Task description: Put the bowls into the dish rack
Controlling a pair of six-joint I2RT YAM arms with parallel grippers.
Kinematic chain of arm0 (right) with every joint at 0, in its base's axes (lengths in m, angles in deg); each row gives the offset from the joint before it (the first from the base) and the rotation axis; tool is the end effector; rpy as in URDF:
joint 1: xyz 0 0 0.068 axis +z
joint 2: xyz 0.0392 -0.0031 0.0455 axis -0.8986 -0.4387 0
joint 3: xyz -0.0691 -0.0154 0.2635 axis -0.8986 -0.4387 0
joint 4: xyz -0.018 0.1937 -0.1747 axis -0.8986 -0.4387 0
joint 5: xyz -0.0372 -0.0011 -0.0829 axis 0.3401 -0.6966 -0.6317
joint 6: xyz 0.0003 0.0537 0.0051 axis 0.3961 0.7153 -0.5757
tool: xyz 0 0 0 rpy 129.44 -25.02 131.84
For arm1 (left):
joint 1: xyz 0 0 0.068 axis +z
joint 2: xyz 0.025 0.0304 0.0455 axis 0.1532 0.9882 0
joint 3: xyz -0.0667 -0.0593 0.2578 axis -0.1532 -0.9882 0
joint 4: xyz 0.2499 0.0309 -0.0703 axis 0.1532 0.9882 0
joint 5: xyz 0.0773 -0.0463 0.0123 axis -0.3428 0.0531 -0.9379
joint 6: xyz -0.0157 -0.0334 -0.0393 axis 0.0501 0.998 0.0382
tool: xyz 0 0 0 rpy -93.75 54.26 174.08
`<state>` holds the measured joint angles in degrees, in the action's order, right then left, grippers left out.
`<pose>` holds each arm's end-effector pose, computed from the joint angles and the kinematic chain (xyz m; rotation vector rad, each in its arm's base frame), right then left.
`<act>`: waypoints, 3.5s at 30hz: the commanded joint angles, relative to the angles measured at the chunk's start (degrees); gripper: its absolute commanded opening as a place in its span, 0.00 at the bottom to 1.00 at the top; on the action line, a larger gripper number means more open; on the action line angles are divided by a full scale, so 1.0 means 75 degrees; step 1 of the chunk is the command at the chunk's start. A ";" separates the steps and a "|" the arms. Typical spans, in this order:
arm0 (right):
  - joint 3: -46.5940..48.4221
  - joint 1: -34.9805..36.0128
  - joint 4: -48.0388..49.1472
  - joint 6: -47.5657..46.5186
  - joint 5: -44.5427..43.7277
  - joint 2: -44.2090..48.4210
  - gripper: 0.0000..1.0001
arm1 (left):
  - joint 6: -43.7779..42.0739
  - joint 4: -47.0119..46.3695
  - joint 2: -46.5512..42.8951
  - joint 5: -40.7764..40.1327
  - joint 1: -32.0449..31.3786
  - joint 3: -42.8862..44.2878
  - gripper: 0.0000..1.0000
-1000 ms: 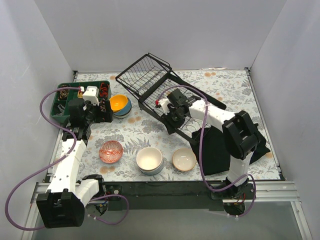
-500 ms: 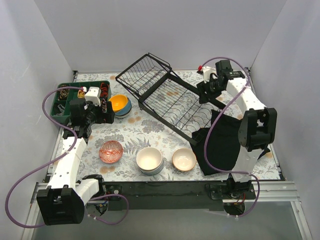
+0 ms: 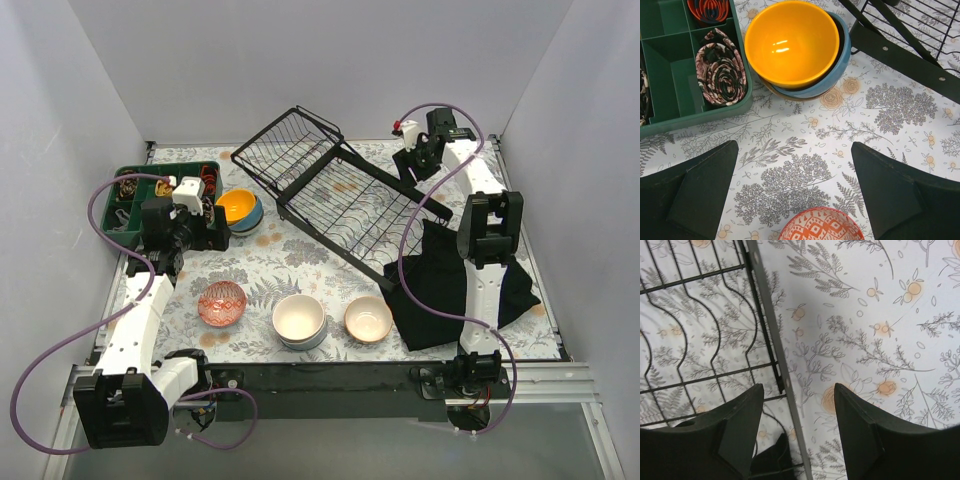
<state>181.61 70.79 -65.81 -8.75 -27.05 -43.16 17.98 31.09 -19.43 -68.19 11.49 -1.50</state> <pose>0.4954 0.0683 0.2366 -0.8513 2.3694 0.1853 0.2234 0.0008 0.2857 -0.5265 2.1281 -0.5988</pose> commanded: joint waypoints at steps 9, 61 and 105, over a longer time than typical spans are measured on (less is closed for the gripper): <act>0.0203 -0.0111 -0.0016 -0.0496 0.0085 -0.0278 0.57 | -0.0022 0.0272 0.0110 -0.0084 0.0030 0.0201 0.98; -0.5538 0.0416 0.2162 0.6135 0.0566 0.3869 0.01 | 0.0389 0.0013 0.0871 0.0537 -0.0146 0.0681 0.98; -0.4544 0.1623 0.2094 0.7355 -0.2563 0.2581 0.01 | 0.0306 0.0166 0.1071 0.0513 -0.0123 0.0635 0.98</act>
<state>147.21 82.63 -45.00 36.60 -44.71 -25.30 21.32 32.00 -9.42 -63.73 10.57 3.42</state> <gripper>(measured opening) 0.061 0.982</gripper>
